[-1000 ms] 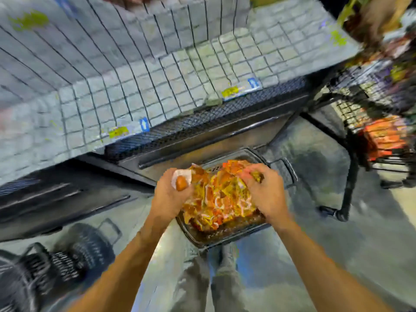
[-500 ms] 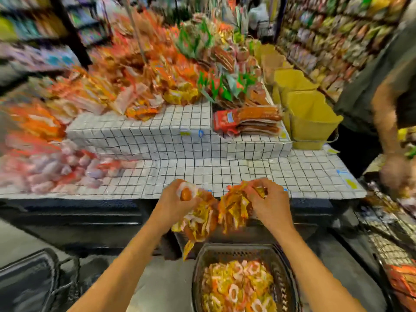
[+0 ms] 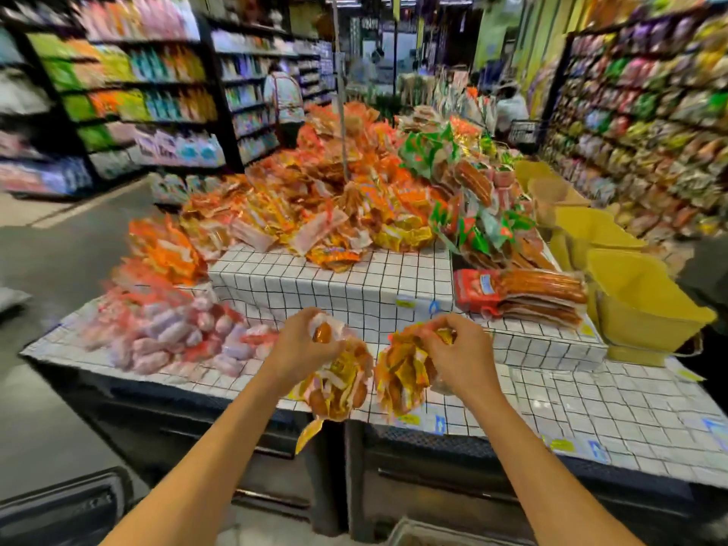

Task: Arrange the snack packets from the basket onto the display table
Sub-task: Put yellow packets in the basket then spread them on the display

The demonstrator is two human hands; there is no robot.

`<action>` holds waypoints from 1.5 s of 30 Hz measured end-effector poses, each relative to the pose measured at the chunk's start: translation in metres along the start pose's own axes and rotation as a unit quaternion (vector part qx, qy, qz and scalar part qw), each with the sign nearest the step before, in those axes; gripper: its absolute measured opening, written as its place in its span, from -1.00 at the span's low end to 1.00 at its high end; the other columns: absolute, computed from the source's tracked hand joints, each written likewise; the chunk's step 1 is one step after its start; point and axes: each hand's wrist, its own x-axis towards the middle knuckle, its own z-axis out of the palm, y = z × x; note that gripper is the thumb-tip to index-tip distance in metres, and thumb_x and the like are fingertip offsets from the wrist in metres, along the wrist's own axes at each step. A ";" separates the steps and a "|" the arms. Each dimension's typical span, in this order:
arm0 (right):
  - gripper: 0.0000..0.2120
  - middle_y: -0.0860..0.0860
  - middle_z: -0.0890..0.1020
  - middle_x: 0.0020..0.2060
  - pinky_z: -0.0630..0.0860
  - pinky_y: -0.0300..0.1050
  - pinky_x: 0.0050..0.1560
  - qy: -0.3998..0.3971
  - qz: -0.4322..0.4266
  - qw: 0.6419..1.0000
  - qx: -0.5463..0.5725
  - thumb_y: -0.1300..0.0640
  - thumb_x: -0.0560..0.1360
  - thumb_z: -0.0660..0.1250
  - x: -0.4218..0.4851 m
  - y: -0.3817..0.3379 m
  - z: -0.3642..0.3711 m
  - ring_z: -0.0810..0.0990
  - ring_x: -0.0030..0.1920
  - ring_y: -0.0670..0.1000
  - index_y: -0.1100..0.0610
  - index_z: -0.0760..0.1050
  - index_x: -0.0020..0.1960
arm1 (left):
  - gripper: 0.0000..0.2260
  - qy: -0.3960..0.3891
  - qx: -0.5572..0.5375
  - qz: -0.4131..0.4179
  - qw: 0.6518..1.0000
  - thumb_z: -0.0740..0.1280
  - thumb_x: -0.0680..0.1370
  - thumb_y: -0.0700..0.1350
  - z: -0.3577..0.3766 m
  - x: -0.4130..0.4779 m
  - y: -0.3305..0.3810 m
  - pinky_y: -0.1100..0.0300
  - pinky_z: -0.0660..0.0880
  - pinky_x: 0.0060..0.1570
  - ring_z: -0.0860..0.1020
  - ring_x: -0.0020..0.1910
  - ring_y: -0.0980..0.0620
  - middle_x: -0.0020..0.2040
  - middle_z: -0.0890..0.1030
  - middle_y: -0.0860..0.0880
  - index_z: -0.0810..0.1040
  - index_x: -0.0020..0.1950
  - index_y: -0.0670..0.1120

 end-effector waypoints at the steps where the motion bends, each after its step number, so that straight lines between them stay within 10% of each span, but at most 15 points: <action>1: -0.88 -0.16 0.60 -0.29 0.38 -0.31 -0.22 -0.002 -0.004 1.000 -0.004 0.04 0.48 0.46 0.007 -0.003 0.011 0.53 -0.21 -0.24 -0.03 0.59 -0.23 | -0.54 -0.003 0.001 0.008 1.000 0.51 0.44 -0.12 -0.007 0.011 -0.006 0.31 0.44 -0.16 0.48 0.05 0.07 0.10 0.50 0.05 0.44 0.28 -0.04; 7: -0.89 -0.20 0.61 -0.25 0.31 -0.44 -0.26 -0.019 -0.006 0.999 -0.027 0.05 0.49 0.44 0.045 -0.008 0.082 0.54 -0.19 -0.23 -0.06 0.56 -0.19 | -0.65 -0.023 -0.006 0.023 0.999 0.52 0.43 -0.18 -0.040 0.068 -0.037 0.44 0.44 -0.32 0.47 -0.18 0.25 -0.10 0.48 0.15 0.42 0.09 -0.02; 11: -0.90 -0.18 0.59 -0.22 0.33 -0.40 -0.22 -0.031 0.009 0.999 -0.039 0.06 0.50 0.43 0.067 0.000 0.128 0.53 -0.15 -0.19 -0.06 0.54 -0.17 | -0.71 -0.030 0.004 0.015 0.999 0.53 0.41 -0.18 -0.049 0.107 -0.061 0.06 0.54 -0.15 0.51 -0.24 0.10 -0.18 0.53 0.05 0.44 -0.07 0.03; 19: -0.79 -0.08 0.59 -0.14 0.33 -0.16 -0.14 -0.037 0.037 0.994 -0.093 0.12 0.53 0.40 0.092 0.032 0.205 0.55 -0.04 -0.01 -0.12 0.46 -0.20 | -0.67 -0.048 0.043 -0.014 0.998 0.49 0.41 -0.19 -0.036 0.158 -0.140 0.19 0.47 -0.22 0.54 -0.20 0.03 -0.17 0.55 0.04 0.46 0.10 -0.05; 23: -0.90 -0.09 0.58 -0.01 0.34 -0.18 0.00 -0.077 0.021 0.987 -0.140 0.08 0.55 0.36 0.093 0.052 0.237 0.53 0.12 0.01 -0.01 0.56 0.06 | -0.67 -0.052 0.093 -0.005 0.994 0.48 0.45 -0.15 -0.019 0.158 -0.177 0.19 0.39 -0.10 0.51 -0.03 0.02 -0.06 0.55 -0.01 0.48 0.16 -0.05; 26: -0.52 -0.03 0.43 0.41 0.18 -0.01 0.43 -0.159 0.004 0.959 -0.234 -0.07 0.57 0.30 0.091 0.071 0.254 0.28 0.47 0.08 -0.03 0.36 0.46 | -0.58 -0.086 0.159 0.001 0.984 0.47 0.47 -0.04 -0.009 0.159 -0.197 0.21 0.26 0.03 0.39 0.15 -0.03 0.14 0.46 -0.09 0.47 0.28 -0.09; 31: -0.36 -0.03 0.13 0.57 0.03 0.15 0.50 -0.203 0.010 0.932 -0.299 -0.19 0.58 0.20 0.090 0.078 0.263 -0.03 0.56 0.12 -0.14 0.05 0.58 | -0.44 -0.083 0.190 0.008 0.978 0.46 0.47 0.06 -0.008 0.161 -0.203 0.08 0.40 0.20 0.39 0.22 -0.09 0.22 0.44 -0.09 0.39 0.41 -0.05; 45: -0.52 -0.03 0.50 0.34 0.42 0.00 0.28 -0.171 0.007 0.936 -0.306 -0.07 0.55 0.29 0.077 0.048 0.189 0.45 0.33 0.08 -0.01 0.39 0.45 | -0.72 -0.072 0.338 0.145 0.927 0.32 0.50 -0.06 -0.030 0.148 -0.147 0.06 0.49 -0.06 0.53 0.11 -0.07 0.10 0.57 0.01 0.55 0.21 0.01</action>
